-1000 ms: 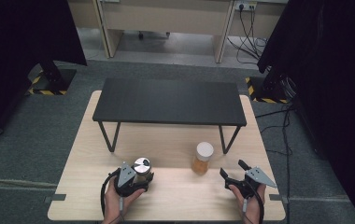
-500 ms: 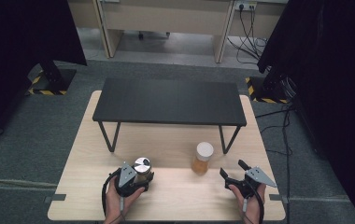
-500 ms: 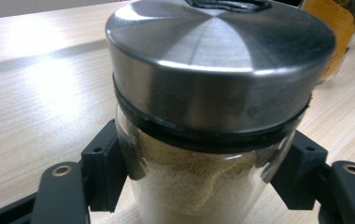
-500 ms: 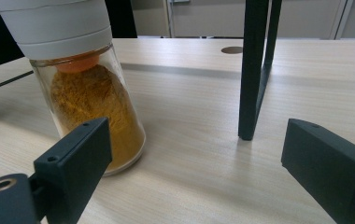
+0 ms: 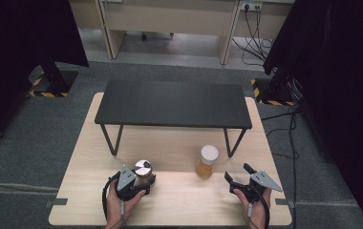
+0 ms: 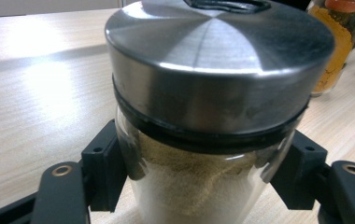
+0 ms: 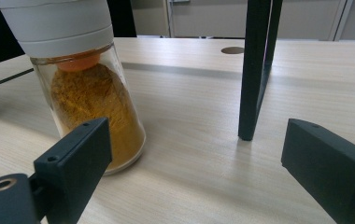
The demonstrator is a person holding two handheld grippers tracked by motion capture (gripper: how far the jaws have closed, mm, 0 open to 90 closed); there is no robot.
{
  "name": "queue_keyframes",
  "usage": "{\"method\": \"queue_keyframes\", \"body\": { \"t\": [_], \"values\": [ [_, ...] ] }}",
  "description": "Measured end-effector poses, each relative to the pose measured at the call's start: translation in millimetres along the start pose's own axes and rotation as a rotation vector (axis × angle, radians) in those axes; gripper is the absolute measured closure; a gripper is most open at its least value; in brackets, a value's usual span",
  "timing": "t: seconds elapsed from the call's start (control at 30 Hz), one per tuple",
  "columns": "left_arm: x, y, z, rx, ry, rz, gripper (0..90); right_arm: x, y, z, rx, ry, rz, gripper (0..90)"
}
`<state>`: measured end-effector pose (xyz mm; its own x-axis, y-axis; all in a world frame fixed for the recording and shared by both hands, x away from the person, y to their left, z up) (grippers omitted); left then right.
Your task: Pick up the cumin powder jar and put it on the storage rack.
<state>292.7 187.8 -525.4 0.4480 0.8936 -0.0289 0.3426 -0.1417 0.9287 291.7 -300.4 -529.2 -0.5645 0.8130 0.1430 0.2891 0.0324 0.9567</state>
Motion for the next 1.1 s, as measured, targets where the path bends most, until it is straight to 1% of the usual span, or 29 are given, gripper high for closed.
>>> {"method": "queue_keyframes", "body": {
  "t": [0.03, 0.07, 0.13, 0.17, 0.2, 0.37, 0.47, 0.5, 0.57, 0.63, 0.73, 0.83, 1.1],
  "values": [
    [0.2, 0.2, -0.2, 0.003, 0.001, 0.001, 30.1, -0.2, 0.0, 0.0, -0.001, 0.001, 0.001, 8.9],
    [1.0, 0.5, -0.8, 0.004, -0.008, -0.016, 30.1, -0.3, 0.0, -0.1, -0.001, 0.001, 0.002, 8.9],
    [0.7, 2.5, -2.8, -0.001, -0.014, -0.02, 30.1, -0.3, 0.0, 0.0, -0.001, 0.0, 0.003, 8.9],
    [0.7, 2.5, -2.8, -0.001, -0.014, -0.02, 30.1, -0.3, 0.0, 0.0, -0.001, 0.0, 0.003, 8.9],
    [-0.4, 4.6, -4.2, -0.004, -0.009, -0.011, 30.1, -0.2, 0.1, 0.1, 0.0, 0.0, 0.002, 8.9],
    [-3.7, 21.7, -16.8, -0.051, -0.004, 0.006, 30.1, 0.0, 0.3, 0.4, 0.003, 0.001, -0.001, 9.6],
    [-5.9, 33.6, -27.3, -0.081, -0.002, 0.018, 30.1, 0.0, 0.4, 0.5, 0.004, 0.001, -0.001, 9.6],
    [-5.9, 33.6, -27.3, -0.081, -0.002, 0.018, 30.1, 0.0, 0.4, 0.5, 0.004, 0.001, -0.001, 9.6],
    [-7.1, 40.8, -34.1, -0.098, -0.001, 0.025, 30.1, 0.1, 0.4, 0.6, 0.004, 0.0, -0.002, 9.6],
    [-8.7, 47.3, -40.5, -0.112, 0.002, 0.023, 30.1, 0.3, 0.4, 0.6, 0.004, 0.0, -0.003, 9.6],
    [-11.0, 57.2, -50.8, -0.127, 0.007, 0.032, 30.1, 0.3, 0.4, 0.7, 0.005, 0.0, -0.004, 9.6],
    [-12.0, 62.2, -56.4, -0.135, 0.007, 0.037, 30.1, 0.5, 0.4, 0.7, 0.005, -0.001, -0.004, 9.6],
    [-13.3, 66.5, -61.5, -0.14, 0.009, 0.041, 30.2, 0.5, 0.5, 0.7, 0.006, -0.001, -0.005, 9.7]
  ]
}}
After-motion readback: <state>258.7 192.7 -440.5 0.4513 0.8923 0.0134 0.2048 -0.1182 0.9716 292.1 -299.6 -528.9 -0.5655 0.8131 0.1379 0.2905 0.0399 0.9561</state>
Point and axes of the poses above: each handheld gripper's, and its own axes: z roughly forward along the jaws, y roughly out of its top, x roughly to its left, the point moved 9 cm from there along z, roughly forward along the jaws, and after that the axes turned 8 degrees about y, right-handed, at the moved point
